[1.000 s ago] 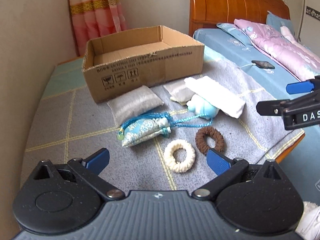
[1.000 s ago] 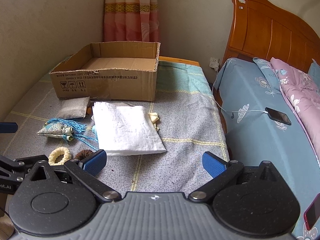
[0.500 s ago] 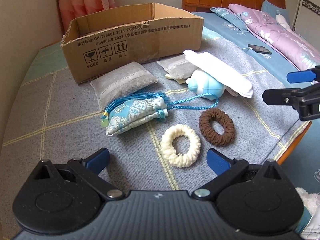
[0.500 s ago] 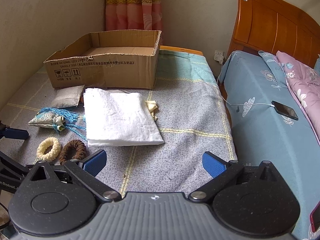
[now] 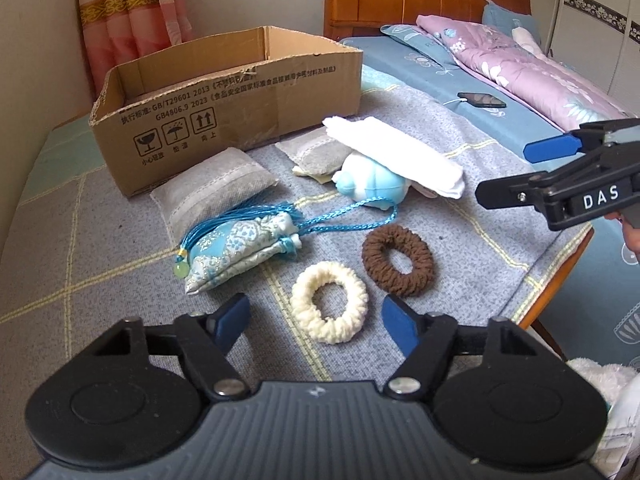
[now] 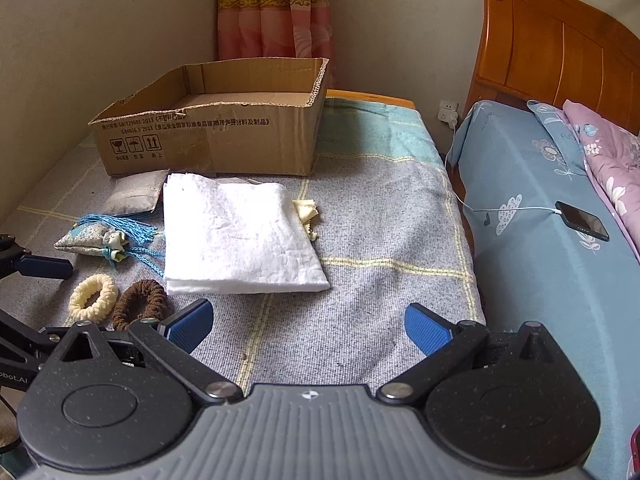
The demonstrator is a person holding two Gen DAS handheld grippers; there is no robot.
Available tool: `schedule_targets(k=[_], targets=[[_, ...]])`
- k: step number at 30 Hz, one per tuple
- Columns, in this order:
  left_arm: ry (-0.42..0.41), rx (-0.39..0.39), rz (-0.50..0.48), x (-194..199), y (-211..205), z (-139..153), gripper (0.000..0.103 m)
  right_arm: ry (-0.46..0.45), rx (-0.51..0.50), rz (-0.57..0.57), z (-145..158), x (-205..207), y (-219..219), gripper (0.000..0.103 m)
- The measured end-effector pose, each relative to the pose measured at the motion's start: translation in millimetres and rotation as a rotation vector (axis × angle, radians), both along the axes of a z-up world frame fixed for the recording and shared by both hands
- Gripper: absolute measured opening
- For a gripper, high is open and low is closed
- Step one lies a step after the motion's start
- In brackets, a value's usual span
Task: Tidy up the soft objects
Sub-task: 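Close the left gripper on the cream scrunchie while the right tool reaches toward the white towel, then lift the cream scrunchie with the left gripper while the right gripper grasps the white towel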
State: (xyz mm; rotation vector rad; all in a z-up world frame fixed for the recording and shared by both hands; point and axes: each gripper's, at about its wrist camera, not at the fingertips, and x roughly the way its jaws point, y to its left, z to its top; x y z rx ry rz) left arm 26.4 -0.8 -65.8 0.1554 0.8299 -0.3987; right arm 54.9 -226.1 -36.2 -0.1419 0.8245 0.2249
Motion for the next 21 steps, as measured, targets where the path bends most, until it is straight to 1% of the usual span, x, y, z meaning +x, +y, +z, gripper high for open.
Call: schedule_targets(k=[2, 4, 8, 13, 18, 21], targets=[[-0.007, -0.001, 0.000, 0.2, -2.3, 0.8, 0.057, -0.005, 0.009, 0.012, 0.7, -0.8, -0.2, 0.103], [-0.018, -0.001, -0.008, -0.5, -4.5, 1.8, 0.036, -0.007, 0.021, 0.032, 1.6, -1.5, 0.3, 0.103], [-0.022, -0.007, -0.008, -1.0, -4.0, 2.0, 0.032, -0.013, 0.042, 0.079, 4.8, -1.5, 3.2, 0.103], [-0.018, -0.025, 0.024, -1.1, 5.6, 1.6, 0.032, 0.004, 0.082, 0.139, 6.5, 8.2, 8.0, 0.103], [-0.021, -0.039, 0.034, -1.3, 9.2, 1.2, 0.032, 0.065, 0.172, 0.197, 4.8, 33.0, 10.4, 0.103], [-0.019, -0.045, 0.032, -0.4, 9.8, 1.3, 0.032, 0.109, 0.209, 0.208, 0.0, 52.1, 11.4, 0.103]])
